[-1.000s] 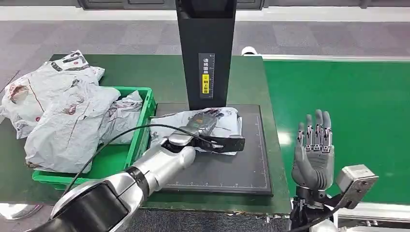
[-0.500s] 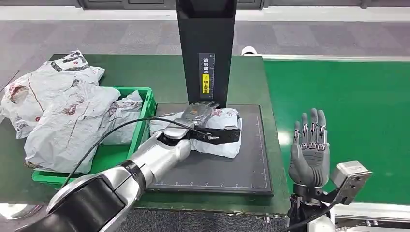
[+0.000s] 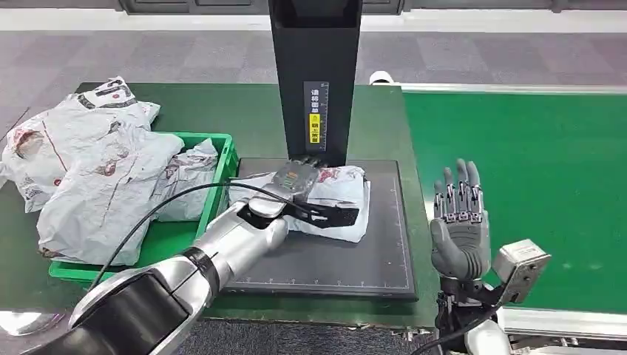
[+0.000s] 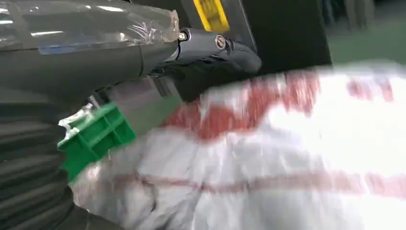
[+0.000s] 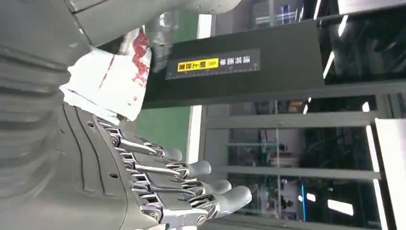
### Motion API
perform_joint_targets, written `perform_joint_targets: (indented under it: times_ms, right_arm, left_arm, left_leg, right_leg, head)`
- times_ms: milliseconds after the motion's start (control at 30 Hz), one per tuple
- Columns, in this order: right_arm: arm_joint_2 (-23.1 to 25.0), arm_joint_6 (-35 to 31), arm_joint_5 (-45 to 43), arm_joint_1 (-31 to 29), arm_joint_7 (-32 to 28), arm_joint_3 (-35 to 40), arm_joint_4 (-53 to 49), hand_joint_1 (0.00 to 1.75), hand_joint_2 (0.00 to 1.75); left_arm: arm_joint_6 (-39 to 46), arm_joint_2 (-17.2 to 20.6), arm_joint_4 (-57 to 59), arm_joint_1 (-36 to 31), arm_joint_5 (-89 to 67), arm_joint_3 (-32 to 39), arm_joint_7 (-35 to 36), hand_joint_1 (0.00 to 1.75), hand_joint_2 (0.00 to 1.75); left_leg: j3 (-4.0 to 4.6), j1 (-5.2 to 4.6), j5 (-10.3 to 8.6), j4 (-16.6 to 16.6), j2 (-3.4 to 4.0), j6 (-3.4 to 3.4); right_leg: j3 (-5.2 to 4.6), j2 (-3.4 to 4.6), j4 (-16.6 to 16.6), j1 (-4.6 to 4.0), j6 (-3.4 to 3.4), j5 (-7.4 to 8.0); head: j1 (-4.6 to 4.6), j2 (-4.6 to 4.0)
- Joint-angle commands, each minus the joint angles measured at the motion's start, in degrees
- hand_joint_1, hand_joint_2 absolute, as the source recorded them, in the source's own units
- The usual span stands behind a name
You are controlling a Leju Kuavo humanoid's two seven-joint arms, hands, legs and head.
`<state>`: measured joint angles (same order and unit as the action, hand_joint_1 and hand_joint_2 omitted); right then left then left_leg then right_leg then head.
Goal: Moved the parcel from conveyor to table for the left to box.
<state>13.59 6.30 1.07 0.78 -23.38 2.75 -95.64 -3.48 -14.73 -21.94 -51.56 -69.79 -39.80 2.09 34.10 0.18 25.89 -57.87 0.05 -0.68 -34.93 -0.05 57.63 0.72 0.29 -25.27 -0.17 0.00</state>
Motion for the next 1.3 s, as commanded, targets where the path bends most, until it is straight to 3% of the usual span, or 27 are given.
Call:
perform_joint_targets:
  times_ms: [33, 533, 567, 600, 633, 1300]
  right_arm:
    - [-3.2, 1.1, -0.7, -4.6, -0.1, 2.2, 8.3, 0.0, 1.75]
    - [-4.2, 1.8, -1.2, -3.7, -0.3, 3.0, 7.9, 0.0, 1.75]
    - [-4.3, 1.8, -1.3, -3.6, -0.3, 3.1, 7.8, 0.0, 1.75]
    - [-4.3, 1.8, -1.3, -3.6, -0.4, 3.0, 7.8, 0.0, 1.75]
    - [-4.4, 1.8, -1.4, -3.3, -0.5, 3.0, 7.7, 0.0, 1.75]
    - [-3.2, 0.6, -1.4, -0.2, 0.1, 1.2, 2.3, 0.0, 1.75]
  left_arm:
    - [-9.1, 2.6, 5.8, 0.4, -1.5, -3.3, -7.2, 0.0, 1.75]
    - [-12.4, 3.2, 5.3, 1.0, -1.1, -5.1, -11.0, 0.0, 1.75]
    - [-11.8, 3.1, 5.2, 1.0, -1.0, -5.0, -10.7, 0.38, 1.75]
    - [-11.7, 3.1, 5.1, 0.9, -1.0, -4.9, -10.6, 1.68, 1.75]
    - [-11.5, 3.0, 5.0, 0.8, -1.0, -5.0, -10.7, 1.75, 1.75]
    - [-3.1, 2.4, 3.2, 0.8, 0.1, -3.0, -6.3, 1.75, 1.75]
  left_leg:
    - [-0.36, 0.05, 0.01, 0.2, 0.31, -0.01]
    - [-0.54, 0.02, 0.01, 0.1, 0.09, 0.01]
    - [-0.63, 0.05, -0.02, 0.2, 0.15, 0.01]
    - [-0.57, -0.01, -0.01, 0.1, 0.1, 0.01]
    - [-0.61, 0.05, -0.04, 0.2, 0.13, 0.01]
    - [-0.49, 0.01, 0.01, 0.1, -0.05, 0.03]
  right_leg:
    - [0.28, 0.32, -0.2, -0.06, -0.03, 0.11]
    - [0.52, 0.07, -0.1, -0.01, 0.0, 0.04]
    - [0.6, 0.13, -0.2, -0.05, -0.01, 0.1]
    - [0.53, 0.07, -0.1, 0.01, 0.0, 0.04]
    - [0.6, 0.1, -0.3, -0.06, -0.01, 0.11]
    - [0.47, -0.1, -0.1, -0.03, -0.01, -0.01]
  head:
    - [0.0, 0.0]
    - [-0.02, 0.0]
    - [0.0, 0.0]
    - [-0.02, 0.0]
    - [-0.02, 0.0]
    - [0.0, 0.0]
